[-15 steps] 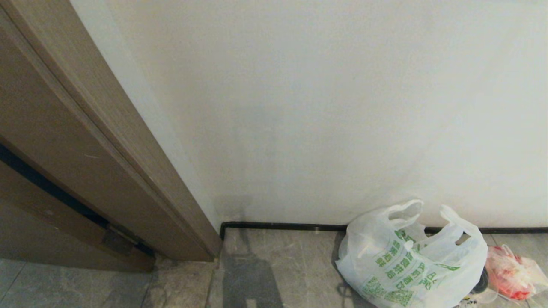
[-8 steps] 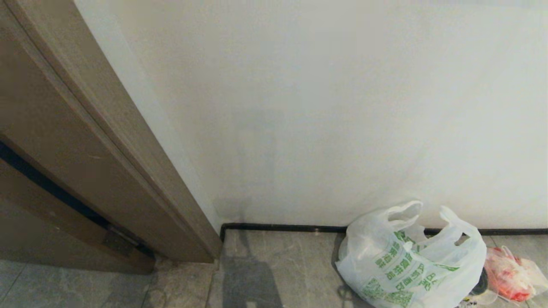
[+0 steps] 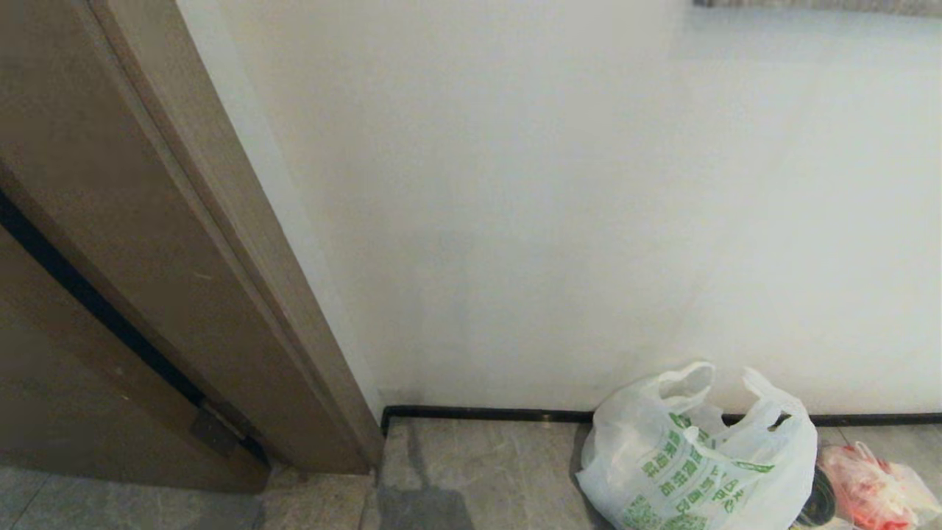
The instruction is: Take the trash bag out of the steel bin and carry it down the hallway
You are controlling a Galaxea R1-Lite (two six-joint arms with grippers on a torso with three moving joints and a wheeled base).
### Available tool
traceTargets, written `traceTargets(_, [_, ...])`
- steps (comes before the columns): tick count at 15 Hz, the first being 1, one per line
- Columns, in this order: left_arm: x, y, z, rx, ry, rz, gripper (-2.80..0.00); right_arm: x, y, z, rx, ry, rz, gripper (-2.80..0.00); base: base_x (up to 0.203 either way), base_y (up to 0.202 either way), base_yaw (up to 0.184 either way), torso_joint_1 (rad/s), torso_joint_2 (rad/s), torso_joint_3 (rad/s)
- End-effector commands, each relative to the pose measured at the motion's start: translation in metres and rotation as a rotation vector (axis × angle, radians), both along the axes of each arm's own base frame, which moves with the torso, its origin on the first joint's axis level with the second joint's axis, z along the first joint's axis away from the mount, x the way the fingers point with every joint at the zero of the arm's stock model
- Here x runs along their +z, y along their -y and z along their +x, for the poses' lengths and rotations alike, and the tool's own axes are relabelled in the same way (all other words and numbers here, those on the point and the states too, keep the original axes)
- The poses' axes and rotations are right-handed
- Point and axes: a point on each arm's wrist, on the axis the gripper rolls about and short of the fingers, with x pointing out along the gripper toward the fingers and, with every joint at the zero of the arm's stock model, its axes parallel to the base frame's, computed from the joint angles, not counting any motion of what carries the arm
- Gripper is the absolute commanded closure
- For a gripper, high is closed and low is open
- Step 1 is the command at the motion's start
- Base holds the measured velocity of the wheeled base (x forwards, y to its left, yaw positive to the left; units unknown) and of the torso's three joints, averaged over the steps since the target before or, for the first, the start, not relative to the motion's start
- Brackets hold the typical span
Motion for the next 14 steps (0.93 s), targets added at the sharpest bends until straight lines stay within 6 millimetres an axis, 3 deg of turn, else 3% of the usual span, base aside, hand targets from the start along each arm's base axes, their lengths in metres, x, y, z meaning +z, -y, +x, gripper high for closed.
traceTargets(1, [0.0002, 0.0, -0.0001, 0.001, 0.001, 0.001, 0.0, 0.0001, 0.0, 0.0001, 0.0, -0.001, 0.0, 0.0, 0.0, 0.0, 0.0, 0.002, 0.0, 0.212])
traceTargets(10, [0.0, 0.0, 0.0, -0.001, 0.001, 0.001, 0.0, 0.0001, 0.0, 0.0001, 0.0, -0.001, 0.0, 0.0, 0.0, 0.0, 0.0, 0.003, 0.0, 0.202])
traceTargets(14, [0.0002, 0.0, -0.0001, -0.001, 0.001, 0.004, 0.0, 0.0001, 0.0, 0.0001, 0.0, -0.001, 0.0, 0.0, 0.0, 0.0, 0.0, 0.002, 0.0, 0.062])
